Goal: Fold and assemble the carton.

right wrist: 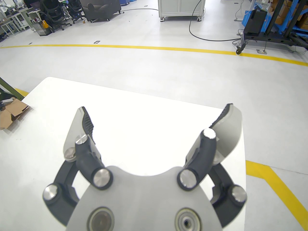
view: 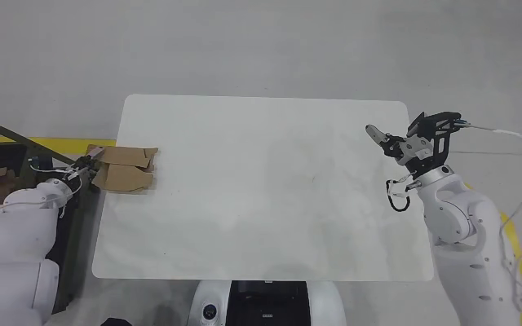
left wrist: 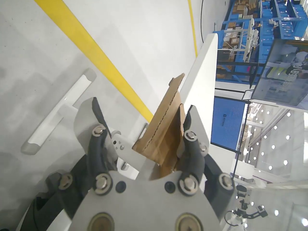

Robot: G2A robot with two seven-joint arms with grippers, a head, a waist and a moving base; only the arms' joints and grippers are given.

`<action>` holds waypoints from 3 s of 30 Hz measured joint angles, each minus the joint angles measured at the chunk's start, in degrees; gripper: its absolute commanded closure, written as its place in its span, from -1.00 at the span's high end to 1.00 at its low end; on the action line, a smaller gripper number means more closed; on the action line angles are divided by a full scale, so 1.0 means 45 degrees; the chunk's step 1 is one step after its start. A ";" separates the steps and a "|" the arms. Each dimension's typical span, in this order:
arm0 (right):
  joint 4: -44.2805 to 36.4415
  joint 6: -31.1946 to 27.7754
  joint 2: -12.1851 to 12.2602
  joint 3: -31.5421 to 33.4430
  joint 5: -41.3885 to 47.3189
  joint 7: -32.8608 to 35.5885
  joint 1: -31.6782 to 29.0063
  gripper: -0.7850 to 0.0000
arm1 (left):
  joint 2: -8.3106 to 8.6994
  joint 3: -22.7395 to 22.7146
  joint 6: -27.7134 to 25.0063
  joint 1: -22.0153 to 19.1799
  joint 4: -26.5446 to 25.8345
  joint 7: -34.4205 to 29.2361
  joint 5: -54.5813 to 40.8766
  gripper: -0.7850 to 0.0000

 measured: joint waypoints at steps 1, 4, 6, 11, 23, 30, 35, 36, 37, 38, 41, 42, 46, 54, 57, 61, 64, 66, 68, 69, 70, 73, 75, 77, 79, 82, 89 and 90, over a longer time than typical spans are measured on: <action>0.0000 0.0000 0.0000 0.0000 0.0000 0.0000 0.0000 1.00 | -0.0011 -0.0059 -0.0072 -0.0021 0.0017 -0.0036 -0.0120 -1.00; 0.0000 0.0000 0.0000 0.0000 0.0000 0.0000 0.0000 1.00 | 0.0013 -0.0316 -0.0271 -0.0095 0.0076 -0.0328 -0.0622 -1.00; 0.0000 0.0000 0.0000 0.0000 0.0000 0.0000 0.0000 1.00 | 0.0073 -0.0518 -0.0469 -0.0143 0.0081 -0.0592 -0.0963 -1.00; 0.0000 0.0000 0.0000 0.0000 0.0000 0.0000 0.0000 1.00 | 0.0302 -0.1094 -0.1007 -0.0264 -0.0146 -0.1683 -0.1875 -1.00; 0.0000 0.0000 0.0000 0.0000 0.0000 0.0000 0.0000 1.00 | 0.0472 -0.1680 -0.1717 -0.0781 -0.1755 -0.3399 -0.2869 -1.00; 0.0000 0.0000 0.0000 0.0000 0.0000 0.0000 0.0000 1.00 | 0.0134 -0.1297 -0.1469 -0.1044 -0.3466 -0.3543 -0.3181 -1.00; 0.0000 0.0000 0.0000 0.0000 0.0000 0.0000 0.0000 1.00 | -0.0242 -0.0600 -0.1276 -0.0968 -0.5111 -0.3070 -0.3053 -1.00; 0.0000 0.0000 0.0000 0.0000 0.0000 0.0000 0.0000 1.00 | -0.0305 -0.0458 -0.1232 -0.0944 -0.5447 -0.2938 -0.2985 -1.00; 0.0000 0.0000 0.0000 0.0000 0.0000 0.0000 0.0000 1.00 | -0.0386 -0.0269 -0.1167 -0.0909 -0.5906 -0.2749 -0.2884 -1.00; 0.0000 0.0000 0.0000 0.0000 0.0000 0.0000 0.0000 1.00 | -0.0443 -0.0131 -0.1109 -0.0880 -0.6256 -0.2612 -0.2812 -1.00; 0.0000 0.0000 0.0000 0.0000 0.0000 0.0000 0.0000 1.00 | -0.0608 0.0318 -0.0894 -0.0767 -0.7409 -0.2161 -0.2486 -1.00; 0.0000 0.0000 0.0000 0.0000 0.0000 0.0000 0.0000 1.00 | -0.0656 0.0455 -0.0798 -0.0728 -0.7764 -0.2022 -0.2385 -1.00; 0.0000 0.0000 0.0000 0.0000 0.0000 0.0000 0.0000 1.00 | -0.0844 0.0946 -0.0167 -0.0602 -0.9262 -0.1473 -0.2232 -1.00; 0.0000 0.0000 0.0000 0.0000 0.0000 0.0000 0.0000 1.00 | -0.1066 0.1612 0.0577 -0.0211 -1.1815 -0.0818 -0.1751 -1.00; 0.0000 0.0000 0.0000 0.0000 0.0000 0.0000 0.0000 1.00 | -0.1121 0.1835 0.0743 0.0101 -1.2748 -0.0761 -0.1582 -1.00; 0.0000 0.0000 0.0000 0.0000 0.0000 0.0000 0.0000 1.00 | -0.1183 0.2182 0.0881 0.0605 -1.4018 -0.0665 -0.1061 -1.00; 0.0000 0.0000 0.0000 0.0000 0.0000 0.0000 0.0000 1.00 | -0.1204 0.2442 0.0588 0.1039 -1.4908 -0.0762 -0.0452 -1.00; 0.0000 0.0000 0.0000 0.0000 0.0000 0.0000 0.0000 1.00 | -0.1203 0.2565 0.0382 0.1336 -1.5362 -0.0811 -0.0025 -1.00; 0.0000 0.0000 0.0000 0.0000 0.0000 0.0000 0.0000 1.00 | -0.1208 0.2698 0.0345 0.1631 -1.5843 -0.0827 0.0362 -1.00; 0.0000 0.0000 0.0000 0.0000 0.0000 0.0000 0.0000 1.00 | -0.1215 0.2749 0.0369 0.1731 -1.6029 -0.0825 0.0481 -1.00; 0.0000 0.0000 0.0000 0.0000 0.0000 0.0000 0.0000 1.00 | -0.1227 0.2834 0.0434 0.1847 -1.6269 -0.0844 0.0583 -1.00; 0.0000 0.0000 0.0000 0.0000 0.0000 0.0000 0.0000 1.00 | -0.1276 0.3095 0.0651 0.2042 -1.6781 -0.0961 0.0745 -1.00; 0.0000 0.0000 0.0000 0.0000 0.0000 0.0000 0.0000 1.00 | -0.1312 0.3276 0.0776 0.2086 -1.7010 -0.1043 0.0898 -1.00; 0.0000 0.0000 0.0000 0.0000 0.0000 0.0000 0.0000 1.00 | -0.1359 0.3520 0.0852 0.2099 -1.7227 -0.1212 0.1115 -1.00; 0.0000 0.0000 0.0000 0.0000 0.0000 0.0000 0.0000 1.00 | -0.1406 0.3759 0.0885 0.2098 -1.7347 -0.1384 0.1291 -1.00; 0.0000 0.0000 0.0000 0.0000 0.0000 0.0000 0.0000 1.00 | -0.1479 0.4026 0.0952 0.2057 -1.7399 -0.1461 0.1460 -1.00; 0.0000 0.0000 0.0000 0.0000 0.0000 0.0000 0.0000 1.00 | -0.1586 0.4310 0.1011 0.1965 -1.7403 -0.1445 0.1525 -1.00; 0.0000 0.0000 0.0000 0.0000 0.0000 0.0000 0.0000 1.00 | -0.1586 0.4309 0.1011 0.1966 -1.7403 -0.1446 0.1524 -1.00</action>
